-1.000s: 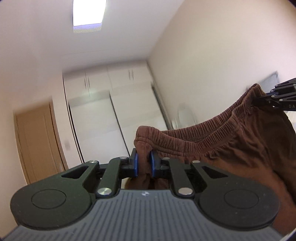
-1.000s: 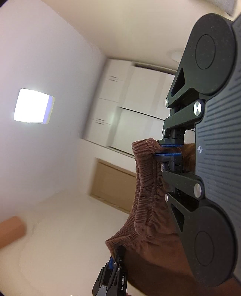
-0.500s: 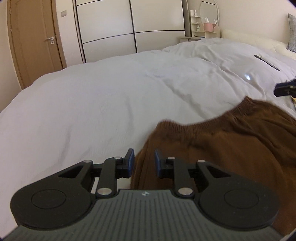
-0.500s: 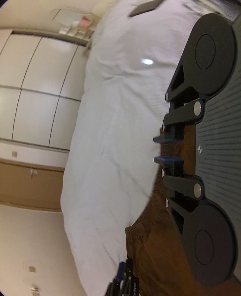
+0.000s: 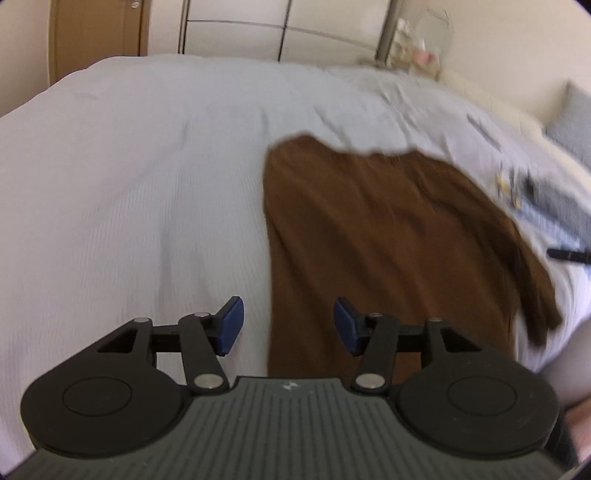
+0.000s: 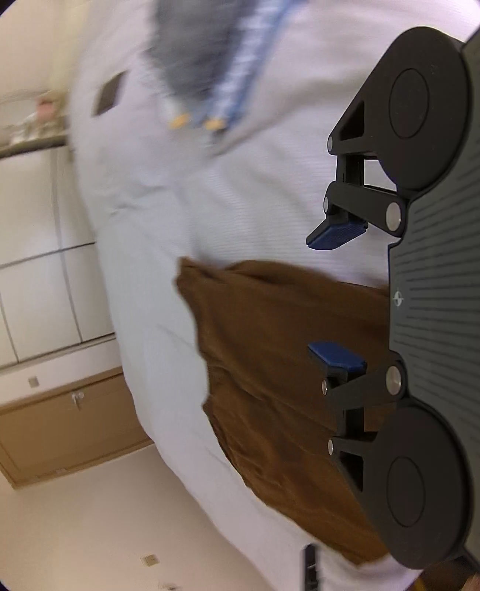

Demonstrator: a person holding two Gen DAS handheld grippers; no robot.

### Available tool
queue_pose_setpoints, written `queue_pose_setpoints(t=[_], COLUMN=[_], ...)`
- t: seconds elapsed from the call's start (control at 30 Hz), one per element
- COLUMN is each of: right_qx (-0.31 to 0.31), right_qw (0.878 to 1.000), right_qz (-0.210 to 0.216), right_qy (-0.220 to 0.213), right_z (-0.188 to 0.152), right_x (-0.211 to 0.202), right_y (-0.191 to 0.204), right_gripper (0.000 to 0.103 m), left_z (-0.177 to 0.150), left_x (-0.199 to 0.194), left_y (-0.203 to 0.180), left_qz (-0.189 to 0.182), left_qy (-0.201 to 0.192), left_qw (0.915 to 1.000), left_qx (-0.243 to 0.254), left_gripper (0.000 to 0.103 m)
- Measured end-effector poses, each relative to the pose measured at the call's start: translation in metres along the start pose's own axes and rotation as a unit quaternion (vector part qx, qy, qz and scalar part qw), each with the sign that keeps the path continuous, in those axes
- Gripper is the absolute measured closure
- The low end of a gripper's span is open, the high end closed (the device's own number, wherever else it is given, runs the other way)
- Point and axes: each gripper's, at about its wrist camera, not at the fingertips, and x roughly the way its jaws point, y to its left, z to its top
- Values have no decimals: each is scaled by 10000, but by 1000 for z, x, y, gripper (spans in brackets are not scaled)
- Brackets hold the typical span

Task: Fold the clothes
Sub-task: 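Lower the shorts onto the bed and open both grippers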

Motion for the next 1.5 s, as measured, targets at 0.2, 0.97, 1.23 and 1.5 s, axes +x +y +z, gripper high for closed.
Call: queue_pose_setpoints(t=[0.2, 0.97, 1.23, 1.5], right_qx=[132, 511, -195, -199], right_qw=[9999, 9981, 9779, 9749], right_qz=[-51, -338, -1768, -2190], right_qy=[73, 44, -1099, -346], right_z=[-32, -52, -7, -10], right_x=[-13, -21, -73, -45], right_y=[8, 0, -17, -39], right_gripper=[45, 101, 101, 101], left_z=[-21, -8, -4, -4], left_x=[2, -17, -18, -25], left_y=[-16, 5, 5, 13], left_qz=[33, 961, 1073, 1187], left_qy=[132, -172, -222, -67], left_qw=[9998, 9940, 9924, 9910], left_qx=[164, 491, 561, 617], left_gripper=[90, 99, 99, 93])
